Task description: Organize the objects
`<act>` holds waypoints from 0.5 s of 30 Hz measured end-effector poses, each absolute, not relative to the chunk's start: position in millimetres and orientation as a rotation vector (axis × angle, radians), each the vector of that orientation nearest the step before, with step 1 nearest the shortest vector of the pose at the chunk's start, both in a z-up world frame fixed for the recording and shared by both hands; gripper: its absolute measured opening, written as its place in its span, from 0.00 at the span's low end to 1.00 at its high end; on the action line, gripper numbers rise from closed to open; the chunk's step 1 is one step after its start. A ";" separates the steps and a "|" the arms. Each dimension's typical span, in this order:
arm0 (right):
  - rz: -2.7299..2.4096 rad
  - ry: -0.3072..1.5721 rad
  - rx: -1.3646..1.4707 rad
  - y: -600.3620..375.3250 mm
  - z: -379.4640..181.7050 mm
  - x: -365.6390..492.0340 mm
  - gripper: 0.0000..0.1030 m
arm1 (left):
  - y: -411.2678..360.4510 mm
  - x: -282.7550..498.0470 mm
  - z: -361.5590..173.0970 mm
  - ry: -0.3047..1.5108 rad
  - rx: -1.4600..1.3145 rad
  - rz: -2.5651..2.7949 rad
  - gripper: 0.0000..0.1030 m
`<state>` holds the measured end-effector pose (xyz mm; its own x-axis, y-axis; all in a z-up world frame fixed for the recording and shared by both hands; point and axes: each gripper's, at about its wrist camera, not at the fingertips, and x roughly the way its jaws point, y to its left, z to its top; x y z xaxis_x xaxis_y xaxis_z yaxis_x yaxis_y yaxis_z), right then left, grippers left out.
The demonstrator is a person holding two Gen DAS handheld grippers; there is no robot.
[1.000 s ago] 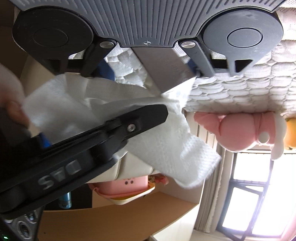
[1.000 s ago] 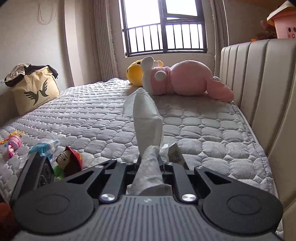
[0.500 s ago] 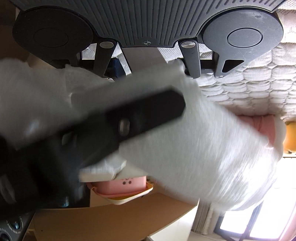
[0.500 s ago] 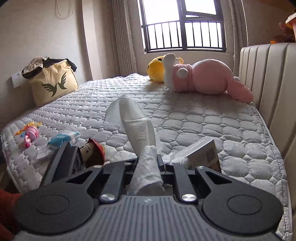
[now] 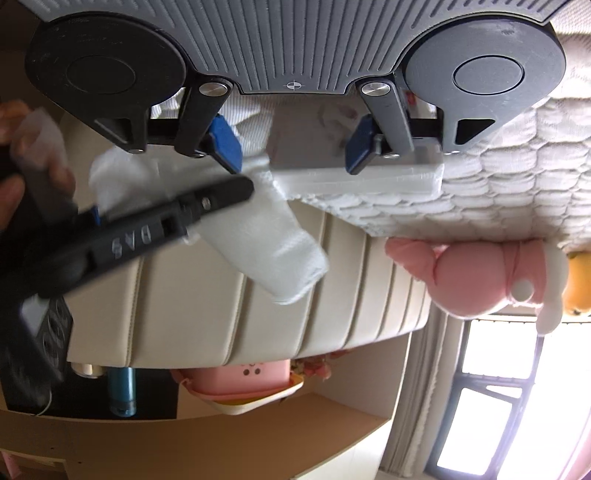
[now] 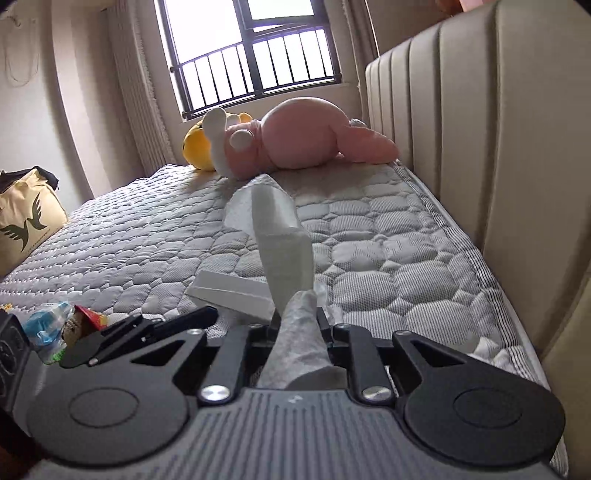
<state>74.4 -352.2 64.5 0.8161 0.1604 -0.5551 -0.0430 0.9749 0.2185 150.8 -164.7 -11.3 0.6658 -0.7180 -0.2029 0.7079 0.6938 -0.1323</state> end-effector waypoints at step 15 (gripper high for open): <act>0.104 0.631 0.378 -344.7 16.2 47.6 0.42 | -57.5 90.9 -6.0 0.445 -0.241 -0.755 0.90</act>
